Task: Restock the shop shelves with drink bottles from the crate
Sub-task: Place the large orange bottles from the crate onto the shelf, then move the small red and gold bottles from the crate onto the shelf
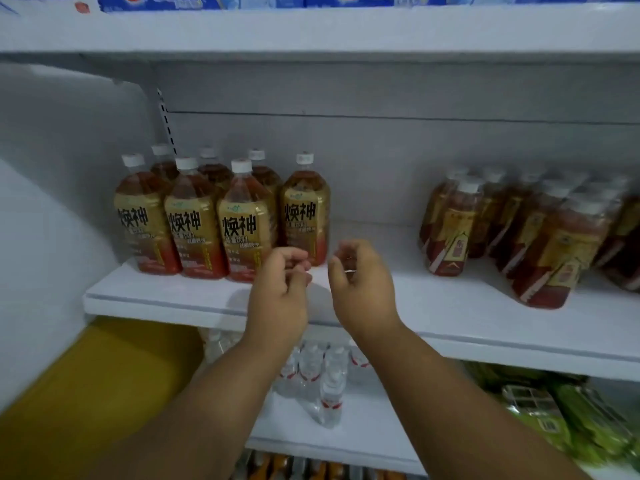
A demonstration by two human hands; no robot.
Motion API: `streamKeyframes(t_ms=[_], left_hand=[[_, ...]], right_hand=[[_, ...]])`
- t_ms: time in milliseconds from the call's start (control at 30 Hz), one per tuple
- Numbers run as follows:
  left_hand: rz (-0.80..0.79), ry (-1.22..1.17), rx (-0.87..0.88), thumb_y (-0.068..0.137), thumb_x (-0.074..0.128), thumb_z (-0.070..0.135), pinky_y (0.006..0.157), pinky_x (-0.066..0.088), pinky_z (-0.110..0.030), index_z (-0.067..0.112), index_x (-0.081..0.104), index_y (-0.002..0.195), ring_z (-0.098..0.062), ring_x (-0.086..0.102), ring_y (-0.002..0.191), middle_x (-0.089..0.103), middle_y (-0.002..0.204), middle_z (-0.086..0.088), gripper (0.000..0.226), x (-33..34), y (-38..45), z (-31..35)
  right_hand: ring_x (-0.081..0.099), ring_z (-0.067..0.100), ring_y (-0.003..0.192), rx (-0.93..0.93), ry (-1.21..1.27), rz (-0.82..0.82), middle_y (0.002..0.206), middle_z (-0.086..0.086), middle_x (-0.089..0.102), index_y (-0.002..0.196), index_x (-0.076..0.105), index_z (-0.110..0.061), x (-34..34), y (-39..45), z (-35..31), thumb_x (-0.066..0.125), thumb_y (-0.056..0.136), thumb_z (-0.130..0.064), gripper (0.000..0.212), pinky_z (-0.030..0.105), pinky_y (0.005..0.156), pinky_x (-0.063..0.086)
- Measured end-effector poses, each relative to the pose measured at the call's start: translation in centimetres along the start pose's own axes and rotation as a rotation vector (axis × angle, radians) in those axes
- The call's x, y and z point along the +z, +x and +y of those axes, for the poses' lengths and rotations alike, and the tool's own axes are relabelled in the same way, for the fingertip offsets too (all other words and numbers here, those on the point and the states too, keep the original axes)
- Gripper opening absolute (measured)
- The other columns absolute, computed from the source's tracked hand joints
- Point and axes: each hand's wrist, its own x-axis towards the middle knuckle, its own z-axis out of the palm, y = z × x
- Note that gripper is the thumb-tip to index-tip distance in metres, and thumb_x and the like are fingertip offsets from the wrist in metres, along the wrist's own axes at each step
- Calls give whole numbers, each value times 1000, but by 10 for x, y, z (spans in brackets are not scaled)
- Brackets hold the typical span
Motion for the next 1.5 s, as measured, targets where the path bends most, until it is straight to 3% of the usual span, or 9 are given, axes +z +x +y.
streamKeyframes(t_ms=[100, 267, 400, 633, 733, 833, 967, 1200, 1500], left_hand=[[-82, 15, 44, 95, 48, 29, 79, 54, -16, 52, 58, 97, -2, 68, 92, 67, 98, 23, 25, 1, -59, 15], [-144, -21, -9, 103, 50, 10, 78, 51, -13, 38, 58, 97, -1, 68, 93, 67, 96, 21, 29, 20, -140, 34], [-178, 6, -1, 103, 50, 15, 76, 50, -11, 39, 58, 96, 2, 66, 92, 67, 96, 22, 26, 42, -211, 62], [-245, 13, -87, 97, 49, 29, 76, 57, -29, 42, 62, 95, -11, 68, 91, 68, 94, 12, 18, 83, -338, 88], [-290, 0, -112, 95, 50, 36, 71, 58, -30, 43, 62, 94, -14, 69, 88, 69, 95, 8, 15, 81, -381, 97], [-315, -40, -118, 98, 50, 26, 61, 56, -21, 44, 63, 92, -9, 69, 77, 70, 92, 9, 22, 79, -407, 106], [-357, -32, -127, 97, 50, 24, 66, 58, -27, 39, 62, 94, -12, 67, 80, 69, 91, 8, 20, 84, -430, 110], [-358, -69, -155, 96, 51, 16, 73, 47, -7, 37, 60, 93, 1, 65, 87, 67, 90, 23, 23, 78, -470, 95], [-306, -5, -218, 94, 52, 23, 70, 52, -17, 43, 62, 91, -8, 66, 85, 66, 90, 11, 23, 92, -516, 93]], right_hand=[[59, -8, 84, 29, 48, 14, 84, -18, 62, 98, 54, -37, -28, -63, 8, 60, 94, -21, 18, 3, 66, 43], [61, -4, 73, 57, 89, -59, 78, -15, 63, 95, 57, -30, -83, -131, 14, 61, 94, -13, 18, 8, 55, 44], [62, -1, 75, 23, 90, -120, 75, -16, 63, 91, 54, -37, -141, -184, 13, 60, 89, -27, 12, 10, 59, 46], [62, 13, 70, 82, 74, -242, 75, -5, 64, 83, 60, -28, -237, -281, 40, 61, 89, -21, 9, 45, 63, 55], [62, 15, 65, 142, 126, -283, 72, -5, 63, 83, 59, -28, -263, -323, 42, 61, 88, -24, 6, 45, 56, 55], [63, 13, 67, 152, 120, -280, 73, -7, 64, 83, 60, -29, -280, -353, 37, 59, 85, -29, 2, 43, 61, 55], [66, 25, 73, 225, 113, -271, 77, 3, 67, 87, 61, -22, -291, -375, 37, 63, 89, -19, 4, 50, 64, 56], [60, 14, 66, 300, 73, -215, 72, -2, 64, 85, 63, -21, -289, -422, 38, 64, 87, -17, 4, 34, 60, 52], [57, 15, 61, 302, 135, -323, 75, -2, 63, 83, 61, -26, -311, -451, 65, 65, 89, -13, 15, 32, 55, 49]])
